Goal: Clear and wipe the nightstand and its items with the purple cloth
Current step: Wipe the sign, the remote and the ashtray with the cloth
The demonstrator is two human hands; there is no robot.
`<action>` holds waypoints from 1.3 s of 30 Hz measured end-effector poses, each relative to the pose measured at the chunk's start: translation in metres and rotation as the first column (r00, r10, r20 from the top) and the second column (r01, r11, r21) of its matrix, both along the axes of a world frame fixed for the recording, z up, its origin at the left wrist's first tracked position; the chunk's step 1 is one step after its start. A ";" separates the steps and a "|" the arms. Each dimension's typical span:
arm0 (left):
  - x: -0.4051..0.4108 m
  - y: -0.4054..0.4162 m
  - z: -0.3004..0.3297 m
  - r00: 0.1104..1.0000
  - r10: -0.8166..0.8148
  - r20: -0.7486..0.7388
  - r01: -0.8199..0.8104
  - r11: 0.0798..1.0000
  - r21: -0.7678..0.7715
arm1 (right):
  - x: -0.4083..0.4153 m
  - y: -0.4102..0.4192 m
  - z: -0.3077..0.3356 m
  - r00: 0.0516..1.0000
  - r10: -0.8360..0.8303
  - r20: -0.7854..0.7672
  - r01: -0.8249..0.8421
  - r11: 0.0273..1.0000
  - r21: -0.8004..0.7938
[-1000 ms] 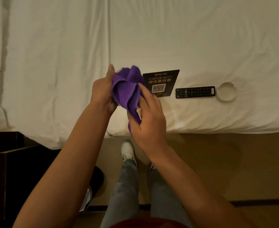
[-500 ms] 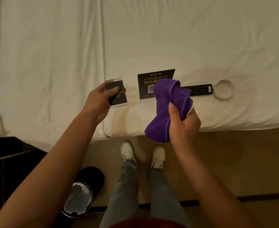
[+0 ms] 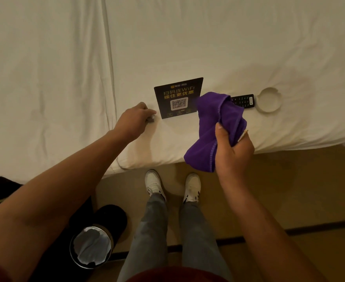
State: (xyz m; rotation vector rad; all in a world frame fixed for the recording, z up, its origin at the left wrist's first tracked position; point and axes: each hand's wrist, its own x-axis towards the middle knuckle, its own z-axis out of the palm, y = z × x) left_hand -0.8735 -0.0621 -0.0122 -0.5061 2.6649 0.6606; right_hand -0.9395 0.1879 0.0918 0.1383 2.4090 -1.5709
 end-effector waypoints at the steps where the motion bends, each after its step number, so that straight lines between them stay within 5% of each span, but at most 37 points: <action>1: 0.001 0.000 -0.001 1.000 0.000 -0.001 0.000 1.000 0.002 | -0.001 0.002 -0.001 1.000 -0.003 0.003 0.003 1.000 -0.002; 8: -0.012 -0.006 0.005 0.998 -0.031 0.048 0.033 0.999 -0.041 | -0.010 0.008 -0.001 1.000 -0.015 -0.003 0.014 1.000 -0.027; 14: -0.052 -0.003 0.035 0.988 0.118 -0.103 -0.086 0.958 0.275 | -0.023 0.013 0.004 0.998 -0.060 -0.022 0.059 0.997 -0.049; 21: -0.081 0.041 0.090 0.910 0.400 -0.111 -0.261 0.759 0.596 | -0.048 0.021 0.025 0.987 -0.103 -0.125 0.089 0.990 -0.112; 23: -0.084 0.049 0.113 0.862 0.486 -0.142 -0.254 0.658 0.709 | -0.062 0.019 0.039 0.971 -0.155 -0.182 0.125 0.978 -0.164; 25: -0.087 0.057 0.135 0.808 0.583 -0.083 -0.246 0.462 0.852 | -0.076 0.015 0.054 0.953 -0.165 -0.253 0.109 0.970 -0.219; 28: -0.092 0.073 0.158 0.744 0.653 0.141 -0.208 0.026 0.978 | -0.086 -0.001 0.064 0.933 -0.130 -0.334 0.037 0.962 -0.271; 31: -0.098 0.095 0.169 0.780 0.545 0.306 -0.111 -0.360 0.926 | -0.078 -0.021 0.062 0.945 0.015 -0.328 -0.095 0.968 -0.231; 39: -0.097 0.118 0.163 0.664 0.605 0.439 -0.079 -0.528 0.846 | -0.025 -0.037 0.033 0.875 0.267 -0.403 -0.283 0.959 0.022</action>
